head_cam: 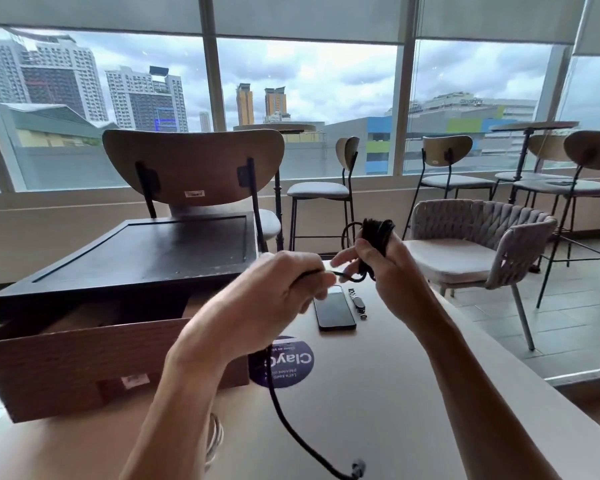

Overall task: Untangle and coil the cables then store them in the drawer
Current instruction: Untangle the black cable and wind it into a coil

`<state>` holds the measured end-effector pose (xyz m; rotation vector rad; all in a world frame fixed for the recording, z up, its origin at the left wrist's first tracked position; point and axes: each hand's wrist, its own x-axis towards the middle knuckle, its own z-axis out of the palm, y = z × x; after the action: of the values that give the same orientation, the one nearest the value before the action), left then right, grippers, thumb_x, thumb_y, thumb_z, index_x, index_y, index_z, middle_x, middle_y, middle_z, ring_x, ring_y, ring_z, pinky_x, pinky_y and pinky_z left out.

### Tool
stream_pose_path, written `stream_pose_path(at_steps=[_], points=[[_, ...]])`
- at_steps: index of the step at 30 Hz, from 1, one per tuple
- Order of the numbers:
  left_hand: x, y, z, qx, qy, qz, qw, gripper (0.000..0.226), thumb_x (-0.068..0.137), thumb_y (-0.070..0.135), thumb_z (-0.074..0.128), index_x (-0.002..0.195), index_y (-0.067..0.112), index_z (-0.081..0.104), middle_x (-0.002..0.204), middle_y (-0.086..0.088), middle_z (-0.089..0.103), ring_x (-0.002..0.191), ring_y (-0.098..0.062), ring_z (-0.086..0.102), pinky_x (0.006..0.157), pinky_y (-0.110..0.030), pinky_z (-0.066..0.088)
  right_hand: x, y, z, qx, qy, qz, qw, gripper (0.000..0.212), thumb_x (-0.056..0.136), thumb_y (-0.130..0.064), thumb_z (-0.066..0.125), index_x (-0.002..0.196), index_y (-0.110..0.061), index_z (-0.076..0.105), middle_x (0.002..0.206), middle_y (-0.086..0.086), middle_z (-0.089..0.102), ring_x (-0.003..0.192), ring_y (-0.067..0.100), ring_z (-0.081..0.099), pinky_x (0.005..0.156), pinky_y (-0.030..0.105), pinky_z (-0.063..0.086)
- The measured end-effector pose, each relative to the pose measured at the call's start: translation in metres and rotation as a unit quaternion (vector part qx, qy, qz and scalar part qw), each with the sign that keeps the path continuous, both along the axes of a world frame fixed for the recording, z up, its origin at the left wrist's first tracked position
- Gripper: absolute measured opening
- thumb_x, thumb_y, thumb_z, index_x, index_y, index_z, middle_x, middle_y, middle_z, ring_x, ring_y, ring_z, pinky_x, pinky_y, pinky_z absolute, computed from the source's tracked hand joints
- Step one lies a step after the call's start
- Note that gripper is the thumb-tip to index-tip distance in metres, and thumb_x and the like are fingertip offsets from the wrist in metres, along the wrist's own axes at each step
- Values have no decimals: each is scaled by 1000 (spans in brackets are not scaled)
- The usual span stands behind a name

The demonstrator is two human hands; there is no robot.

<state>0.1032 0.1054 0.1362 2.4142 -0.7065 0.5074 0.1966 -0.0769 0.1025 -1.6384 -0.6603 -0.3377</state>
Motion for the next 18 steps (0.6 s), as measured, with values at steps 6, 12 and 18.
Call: stream_pose_path(at_steps=[6,12,18], points=[[-5,20,14,-448,38,29,893,36,103,32,48,77,11,62,55,6,46,48,-7,38,47,-17,35,-9,16,-2,-39,44,135,989,19,101,-4,43,83,-8,42,54,3,44,44,11,38,46,21,33],[-8,25,22,-635,139,-71,757,47,101,47,41,108,12,71,78,3,68,65,-6,62,58,-20,49,-15,21,-5,-34,97,273,956,24,100,-27,44,82,-11,43,65,2,34,57,11,30,52,20,29],[-7,28,19,-500,-48,44,863,65,103,56,15,93,27,72,95,6,72,91,-8,62,80,-33,42,-16,19,-9,-35,92,279,955,29,103,-22,47,75,-16,42,64,-4,33,58,11,31,68,31,39]])
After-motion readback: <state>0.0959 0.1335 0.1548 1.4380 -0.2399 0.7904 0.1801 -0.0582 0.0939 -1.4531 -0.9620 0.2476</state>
